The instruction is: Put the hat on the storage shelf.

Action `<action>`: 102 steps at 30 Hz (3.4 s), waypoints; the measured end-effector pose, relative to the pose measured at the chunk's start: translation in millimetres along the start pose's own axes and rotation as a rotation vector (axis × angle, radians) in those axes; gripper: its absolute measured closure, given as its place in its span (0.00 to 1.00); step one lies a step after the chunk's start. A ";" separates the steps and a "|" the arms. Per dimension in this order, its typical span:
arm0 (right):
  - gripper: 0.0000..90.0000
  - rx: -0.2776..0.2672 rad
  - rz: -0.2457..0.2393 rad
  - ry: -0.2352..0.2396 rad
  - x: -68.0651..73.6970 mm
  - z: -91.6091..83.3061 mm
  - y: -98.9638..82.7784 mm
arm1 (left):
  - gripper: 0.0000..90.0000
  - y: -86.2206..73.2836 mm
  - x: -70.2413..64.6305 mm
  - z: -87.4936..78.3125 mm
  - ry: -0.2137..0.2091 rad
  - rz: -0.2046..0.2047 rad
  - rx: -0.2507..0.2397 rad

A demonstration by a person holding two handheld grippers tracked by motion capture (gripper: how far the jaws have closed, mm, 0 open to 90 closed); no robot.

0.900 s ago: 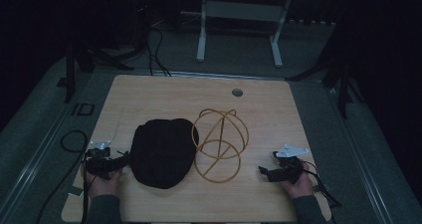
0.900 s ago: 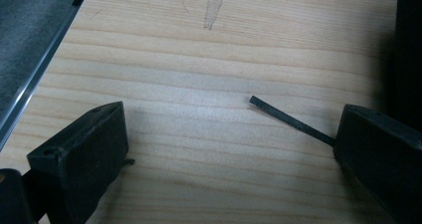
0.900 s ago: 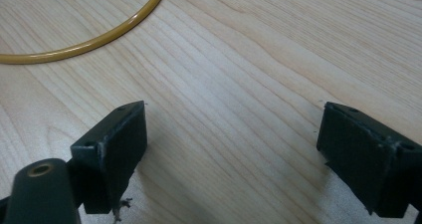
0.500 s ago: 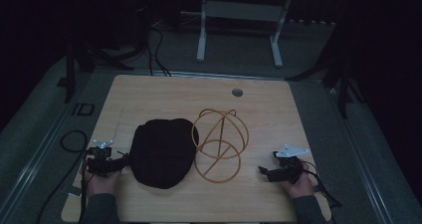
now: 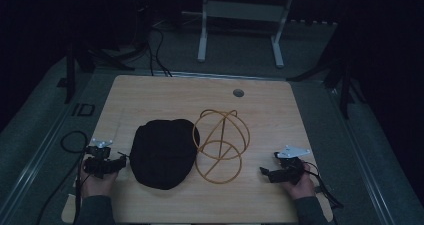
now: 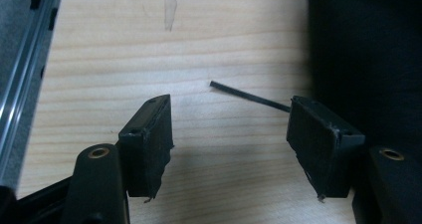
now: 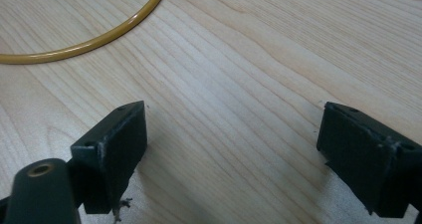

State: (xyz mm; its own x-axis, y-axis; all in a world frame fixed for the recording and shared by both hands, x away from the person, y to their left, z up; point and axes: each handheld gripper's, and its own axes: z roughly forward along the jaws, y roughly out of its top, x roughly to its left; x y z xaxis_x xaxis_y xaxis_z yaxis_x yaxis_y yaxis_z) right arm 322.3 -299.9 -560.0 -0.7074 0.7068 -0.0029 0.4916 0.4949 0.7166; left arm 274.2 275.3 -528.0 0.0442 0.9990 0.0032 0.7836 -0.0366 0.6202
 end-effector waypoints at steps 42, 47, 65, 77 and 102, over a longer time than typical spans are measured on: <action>0.13 0.000 0.001 0.000 0.0 0.0 0.0 | 0.37 51.8 -42.7 -51.1 -0.222 0.279 0.116; 0.13 0.000 0.001 0.000 0.0 0.0 0.0 | 0.36 57.8 -54.1 -54.5 -0.263 0.311 0.135; 0.13 0.000 0.001 0.000 0.0 0.0 0.0 | 0.17 66.5 -88.8 -30.5 -0.285 0.358 0.221; 0.13 0.000 -0.003 0.000 -0.2 0.0 -0.1 | 0.49 69.8 -102.9 -7.5 -0.314 0.377 0.305; 0.13 -0.001 -0.002 0.001 -0.3 0.1 0.0 | 0.73 95.4 -88.3 -31.8 -0.360 0.430 0.337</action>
State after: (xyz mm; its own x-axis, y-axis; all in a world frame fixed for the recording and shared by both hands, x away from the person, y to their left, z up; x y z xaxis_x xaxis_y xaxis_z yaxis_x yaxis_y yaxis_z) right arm 322.6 -300.0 -560.1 -0.7090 0.7052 -0.0037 0.4894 0.4957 0.7175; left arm 325.4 184.3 -444.1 0.5562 0.8246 -0.1034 0.7983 -0.4956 0.3423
